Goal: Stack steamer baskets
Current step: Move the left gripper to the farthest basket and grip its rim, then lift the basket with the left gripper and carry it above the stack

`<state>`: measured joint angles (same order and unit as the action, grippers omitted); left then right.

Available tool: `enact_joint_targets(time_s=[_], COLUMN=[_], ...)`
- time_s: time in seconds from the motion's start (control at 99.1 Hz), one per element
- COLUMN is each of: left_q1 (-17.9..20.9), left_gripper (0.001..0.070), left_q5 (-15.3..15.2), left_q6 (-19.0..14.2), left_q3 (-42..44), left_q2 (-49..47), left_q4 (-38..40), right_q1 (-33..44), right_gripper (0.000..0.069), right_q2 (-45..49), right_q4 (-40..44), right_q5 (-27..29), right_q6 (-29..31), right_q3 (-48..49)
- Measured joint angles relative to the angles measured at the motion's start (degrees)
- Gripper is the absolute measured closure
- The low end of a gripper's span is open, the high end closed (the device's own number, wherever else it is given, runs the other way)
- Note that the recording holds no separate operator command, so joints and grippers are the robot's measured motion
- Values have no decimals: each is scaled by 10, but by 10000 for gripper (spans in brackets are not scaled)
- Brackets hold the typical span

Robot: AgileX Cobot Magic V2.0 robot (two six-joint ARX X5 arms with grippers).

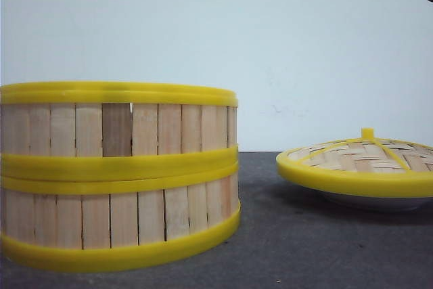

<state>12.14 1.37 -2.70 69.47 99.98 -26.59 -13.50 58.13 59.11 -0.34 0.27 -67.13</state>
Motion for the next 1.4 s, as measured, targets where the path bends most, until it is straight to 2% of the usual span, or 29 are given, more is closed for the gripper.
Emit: enact_joint_targets(time_s=[0.313,0.575,0.676,0.797,0.888,0.978,1.15,1.402], left_q1=[0,1,1,-4,-21,-46,-92,-161], left_gripper=[687,687,687,687,687,687,687,687], left_q5=[6,37,66,121,150,160,162,161], left_q6=[29,35,35,33,33,34,45,61], left_q3=[102,141,149,149,149,149,149,144], left_q2=[-10,-111,-160,-202,-218,-228,-229,-229], left_q4=[-97,-146,-175,-216,-237,-262,-319,-341], right_q1=[0,0,0,0,0,0,0,0], right_gripper=[288,288,288,288,288,288,288,288], right_q2=[0,0,0,0,0,0,0,0], right_q4=[0,-3,-7,-14,-19,-20,-20,-30], right_q5=[-2,-27,-29,-30,-31,-31,-31,-46], right_q6=[0,0,-1,-3,-3,-4,-5,-5], right_q3=[0,0,0,0,0,0,0,0])
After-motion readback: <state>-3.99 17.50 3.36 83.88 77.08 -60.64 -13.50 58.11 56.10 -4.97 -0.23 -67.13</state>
